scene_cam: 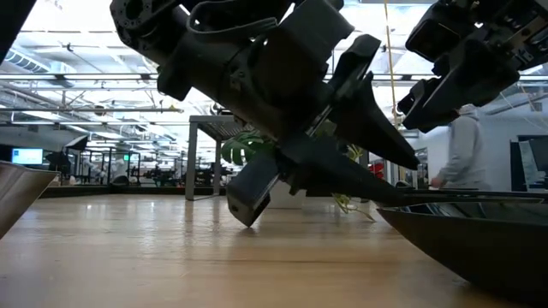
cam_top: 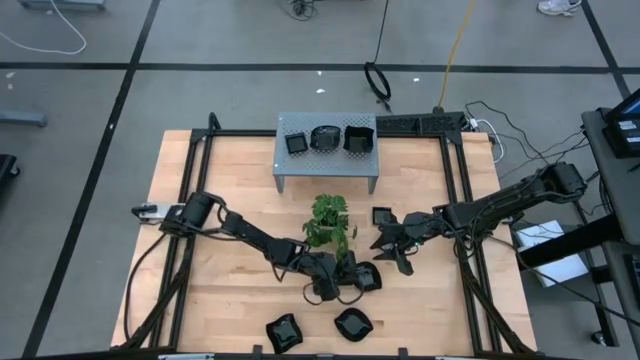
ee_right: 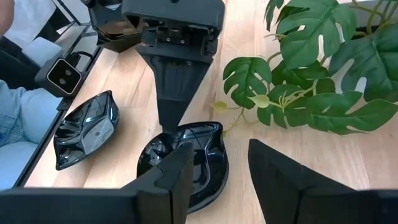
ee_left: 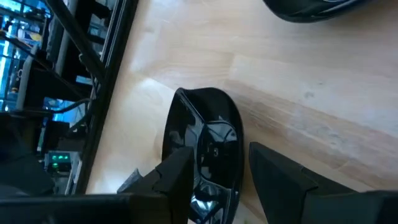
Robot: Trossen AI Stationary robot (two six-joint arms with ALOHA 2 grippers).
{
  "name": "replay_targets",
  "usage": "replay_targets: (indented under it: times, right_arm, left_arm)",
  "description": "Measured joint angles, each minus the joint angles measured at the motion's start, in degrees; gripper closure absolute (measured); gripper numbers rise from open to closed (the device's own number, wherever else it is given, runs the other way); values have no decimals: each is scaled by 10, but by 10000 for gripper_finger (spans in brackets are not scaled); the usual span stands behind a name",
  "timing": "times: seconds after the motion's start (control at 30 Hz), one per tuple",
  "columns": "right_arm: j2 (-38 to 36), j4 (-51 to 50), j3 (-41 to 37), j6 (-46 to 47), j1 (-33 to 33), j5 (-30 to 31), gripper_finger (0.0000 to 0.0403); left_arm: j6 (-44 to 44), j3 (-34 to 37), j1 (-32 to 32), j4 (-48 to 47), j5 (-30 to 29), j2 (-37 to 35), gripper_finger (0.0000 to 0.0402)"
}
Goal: Pick & Place Mini shaped plates
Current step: Stack the black leaf shaped plate on top of the other black leaf shaped plate on the shelf
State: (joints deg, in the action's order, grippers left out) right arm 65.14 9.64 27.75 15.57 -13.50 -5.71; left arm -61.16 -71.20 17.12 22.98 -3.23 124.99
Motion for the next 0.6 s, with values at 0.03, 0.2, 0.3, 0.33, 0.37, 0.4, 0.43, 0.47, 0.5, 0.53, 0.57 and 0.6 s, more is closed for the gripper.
replay_targets:
  times: [0.03, 0.2, 0.3, 0.33, 0.37, 0.4, 0.43, 0.47, 0.5, 0.53, 0.57, 0.6]
  right_arm:
    - [0, 0, 0, 0, 0, 0, 264]
    - [0, 0, 0, 0, 0, 0, 264]
    - [0, -1, 0, 0, 0, 0, 264]
    - [0, -1, 0, 0, 0, 0, 264]
    - [0, -1, 0, 0, 0, 0, 264]
    - [0, -1, 0, 0, 0, 0, 264]
    - [0, -1, 0, 0, 0, 0, 264]
    - [0, -1, 0, 0, 0, 0, 264]
    - [0, -1, 0, 0, 0, 0, 264]
    - [0, -1, 0, 0, 0, 0, 264]
    - [0, -1, 0, 0, 0, 0, 264]
    - [0, -1, 0, 0, 0, 0, 264]
  left_arm:
    - [2, 0, -1, 0, 0, 0, 243]
    - [7, 0, -2, -4, 1, 0, 243]
    - [20, 0, -3, -12, 7, 1, 243]
    - [28, 0, -3, -14, 7, 1, 243]
    - [35, 0, -3, -15, 8, 1, 243]
    - [42, 0, -4, -16, 9, 1, 244]
    - [46, 1, -4, -17, 8, 1, 246]
    - [51, 1, -4, -18, 8, 1, 251]
    - [57, 1, -4, -19, 8, 1, 259]
    - [63, 1, -4, -22, 8, 1, 268]
    - [68, 1, -4, -23, 4, 1, 279]
    - [71, 1, -3, -24, 2, 1, 292]
